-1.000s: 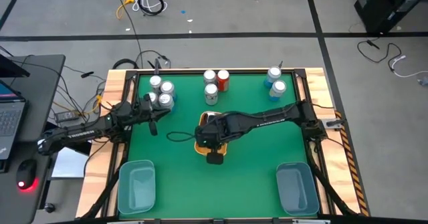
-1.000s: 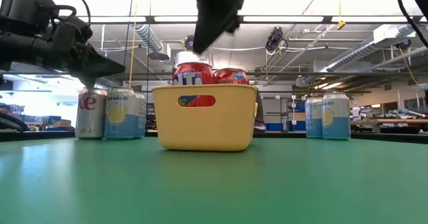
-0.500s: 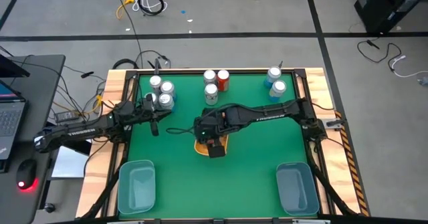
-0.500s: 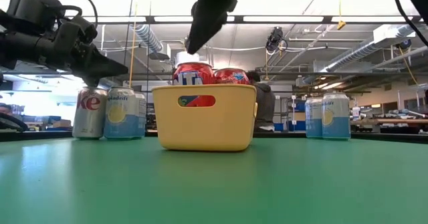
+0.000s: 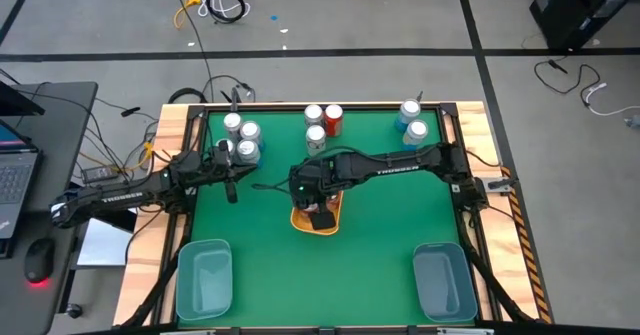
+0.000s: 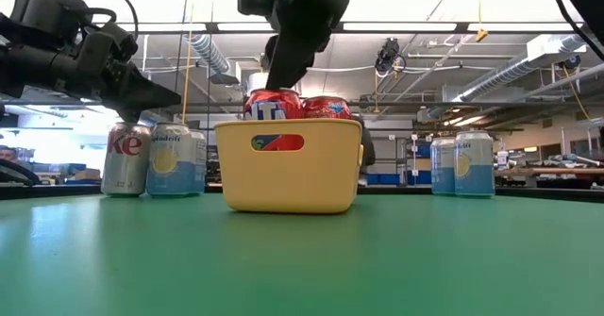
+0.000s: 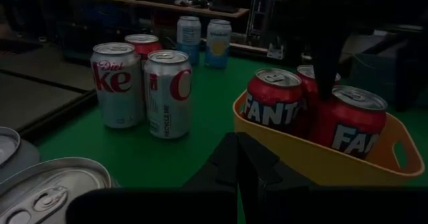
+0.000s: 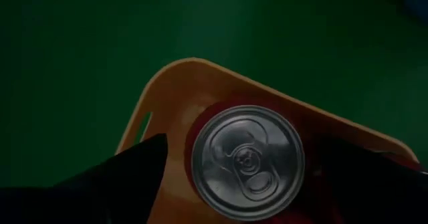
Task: Sort soda cans
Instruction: Adjust the bottom orange soda can in the yellow bin, then put the orange soda can into the yellow bin
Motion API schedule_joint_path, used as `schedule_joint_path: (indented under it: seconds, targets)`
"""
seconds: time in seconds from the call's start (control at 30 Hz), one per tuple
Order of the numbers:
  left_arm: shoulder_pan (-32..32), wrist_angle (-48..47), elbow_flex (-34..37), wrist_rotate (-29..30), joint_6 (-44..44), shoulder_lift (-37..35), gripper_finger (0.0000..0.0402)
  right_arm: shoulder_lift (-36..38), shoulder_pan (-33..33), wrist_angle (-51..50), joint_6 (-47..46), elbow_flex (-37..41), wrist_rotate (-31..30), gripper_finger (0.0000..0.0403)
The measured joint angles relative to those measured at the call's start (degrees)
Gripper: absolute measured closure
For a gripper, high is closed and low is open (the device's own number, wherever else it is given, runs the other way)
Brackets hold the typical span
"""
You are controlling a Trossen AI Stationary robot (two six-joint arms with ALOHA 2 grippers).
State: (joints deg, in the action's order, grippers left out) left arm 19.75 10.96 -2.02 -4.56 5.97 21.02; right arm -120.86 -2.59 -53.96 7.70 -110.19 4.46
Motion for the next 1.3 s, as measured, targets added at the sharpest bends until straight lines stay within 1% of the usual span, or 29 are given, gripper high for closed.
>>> schedule_joint_path:
  seconds: [0.33,0.47,0.6,0.77,0.87,1.1,1.3]
  targets:
    - [0.00,-0.26,0.00,0.38,-0.98,0.02,0.0401,0.00,0.31,3.37,0.02,3.75,-0.02,0.0076]
    - [0.00,-0.25,0.00,0.40,-0.99,0.02,0.0401,0.00,0.65,4.32,-0.04,3.45,-3.23,0.0098]
    - [0.00,-0.24,0.00,0.40,-0.91,0.02,0.0401,0.00,1.61,5.05,-0.08,2.80,-5.13,0.0115]
    - [0.00,-0.24,0.00,0.40,-0.89,0.02,0.0401,0.00,2.11,5.44,-0.05,2.73,-8.77,0.0106]
    - [0.00,-0.29,0.00,0.40,-0.87,0.02,0.0401,0.00,2.46,5.47,-0.16,2.70,-9.03,0.0102]
    - [0.00,-0.59,-0.02,0.40,-0.91,0.00,0.0401,0.00,3.89,6.04,-0.66,2.98,-9.23,0.0109]
    - [0.00,-0.65,-0.02,0.40,-1.00,0.00,0.0401,0.00,4.50,7.70,-0.61,3.21,-8.57,0.0072]
